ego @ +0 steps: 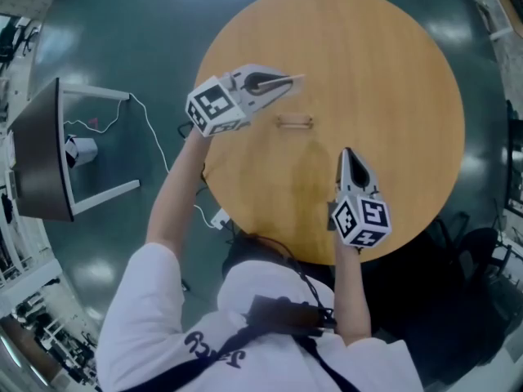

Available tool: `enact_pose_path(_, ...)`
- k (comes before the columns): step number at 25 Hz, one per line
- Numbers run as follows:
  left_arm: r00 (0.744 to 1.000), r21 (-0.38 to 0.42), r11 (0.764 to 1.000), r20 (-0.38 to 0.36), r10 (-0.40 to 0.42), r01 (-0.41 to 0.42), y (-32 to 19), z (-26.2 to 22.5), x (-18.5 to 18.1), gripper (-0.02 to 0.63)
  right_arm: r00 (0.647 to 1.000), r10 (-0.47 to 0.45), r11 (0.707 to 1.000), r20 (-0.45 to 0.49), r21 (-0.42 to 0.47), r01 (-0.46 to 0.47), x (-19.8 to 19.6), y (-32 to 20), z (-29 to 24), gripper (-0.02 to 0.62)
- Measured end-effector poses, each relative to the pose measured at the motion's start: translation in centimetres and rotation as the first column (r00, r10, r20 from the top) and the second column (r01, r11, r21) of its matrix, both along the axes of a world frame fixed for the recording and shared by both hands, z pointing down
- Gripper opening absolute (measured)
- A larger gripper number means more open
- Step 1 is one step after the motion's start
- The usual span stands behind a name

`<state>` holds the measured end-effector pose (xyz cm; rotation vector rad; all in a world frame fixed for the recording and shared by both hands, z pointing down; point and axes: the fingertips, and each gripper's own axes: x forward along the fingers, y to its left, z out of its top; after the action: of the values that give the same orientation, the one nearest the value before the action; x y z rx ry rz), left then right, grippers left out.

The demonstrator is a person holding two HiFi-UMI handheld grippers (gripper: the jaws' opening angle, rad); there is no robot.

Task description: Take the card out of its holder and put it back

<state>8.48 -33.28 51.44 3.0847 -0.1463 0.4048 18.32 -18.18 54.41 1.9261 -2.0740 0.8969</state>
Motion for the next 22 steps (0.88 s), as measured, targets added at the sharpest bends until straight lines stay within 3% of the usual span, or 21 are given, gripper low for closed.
enact_pose_path(5, 0.994, -0.014, 0.994, -0.025, 0.106, -0.107, 2.5, 0.4, 1.8, 0.028, 0.999, -0.007, 1.0, -0.033, -0.005, 0.007, 0.4, -0.1, 0.1, 0.018)
enact_pose_path(10, 0.987, -0.041, 0.986, -0.039, 0.158, -0.16, 4.0, 1.3, 2.6, 0.026, 0.999, -0.003, 1.0, -0.035, -0.021, 0.002, 0.9, -0.1, 0.7, 0.018)
enact_pose_path(22, 0.981, -0.094, 0.977, -0.05, 0.188, -0.192, 5.4, 2.9, 3.4, 0.026, 0.999, -0.024, 0.999, -0.036, -0.043, 0.022, 0.9, -0.3, 1.6, 0.018)
